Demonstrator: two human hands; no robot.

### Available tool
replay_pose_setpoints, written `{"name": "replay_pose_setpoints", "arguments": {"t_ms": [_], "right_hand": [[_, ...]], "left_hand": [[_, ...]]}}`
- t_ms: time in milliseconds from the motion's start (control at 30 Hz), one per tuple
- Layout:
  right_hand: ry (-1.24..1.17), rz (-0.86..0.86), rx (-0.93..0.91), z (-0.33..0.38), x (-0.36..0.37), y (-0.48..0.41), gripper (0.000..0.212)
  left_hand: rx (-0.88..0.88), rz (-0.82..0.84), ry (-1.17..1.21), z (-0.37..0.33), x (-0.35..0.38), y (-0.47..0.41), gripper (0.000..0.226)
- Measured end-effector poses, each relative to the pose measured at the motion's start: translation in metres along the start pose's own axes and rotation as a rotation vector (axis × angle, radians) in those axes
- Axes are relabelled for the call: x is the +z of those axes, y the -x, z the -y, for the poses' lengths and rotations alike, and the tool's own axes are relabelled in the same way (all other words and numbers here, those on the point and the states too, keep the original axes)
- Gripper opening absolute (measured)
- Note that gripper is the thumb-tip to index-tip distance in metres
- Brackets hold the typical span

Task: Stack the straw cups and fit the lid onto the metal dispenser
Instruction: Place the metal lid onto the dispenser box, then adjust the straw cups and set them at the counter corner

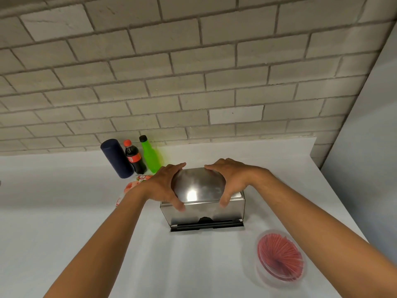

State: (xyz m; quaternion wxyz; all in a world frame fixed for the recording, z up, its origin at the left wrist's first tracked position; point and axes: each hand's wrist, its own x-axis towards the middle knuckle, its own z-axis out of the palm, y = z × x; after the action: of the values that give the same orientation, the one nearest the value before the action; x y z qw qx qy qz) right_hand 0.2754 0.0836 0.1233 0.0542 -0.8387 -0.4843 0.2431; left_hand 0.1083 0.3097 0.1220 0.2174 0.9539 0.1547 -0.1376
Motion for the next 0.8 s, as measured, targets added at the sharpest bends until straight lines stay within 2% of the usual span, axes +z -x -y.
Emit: {"name": "replay_pose_setpoints", "arguments": {"t_ms": [200, 433, 600, 800], "right_hand": [[-0.035, -0.069, 0.049, 0.001, 0.009, 0.019, 0.132], [-0.086, -0.209, 0.104, 0.015, 0.035, 0.058, 0.111], [-0.174, -0.244, 0.156, 0.036, 0.055, 0.105, 0.103], [-0.315, -0.454, 0.185, 0.056, 0.092, 0.185, 0.088]], "left_hand": [[0.085, -0.134, 0.095, 0.000, 0.019, 0.023, 0.128], [0.131, -0.314, 0.026, -0.010, 0.055, 0.058, 0.110], [0.138, -0.308, 0.049, -0.012, 0.077, 0.089, 0.104], [0.213, -0.294, 0.222, -0.017, 0.116, 0.126, 0.094]]}}
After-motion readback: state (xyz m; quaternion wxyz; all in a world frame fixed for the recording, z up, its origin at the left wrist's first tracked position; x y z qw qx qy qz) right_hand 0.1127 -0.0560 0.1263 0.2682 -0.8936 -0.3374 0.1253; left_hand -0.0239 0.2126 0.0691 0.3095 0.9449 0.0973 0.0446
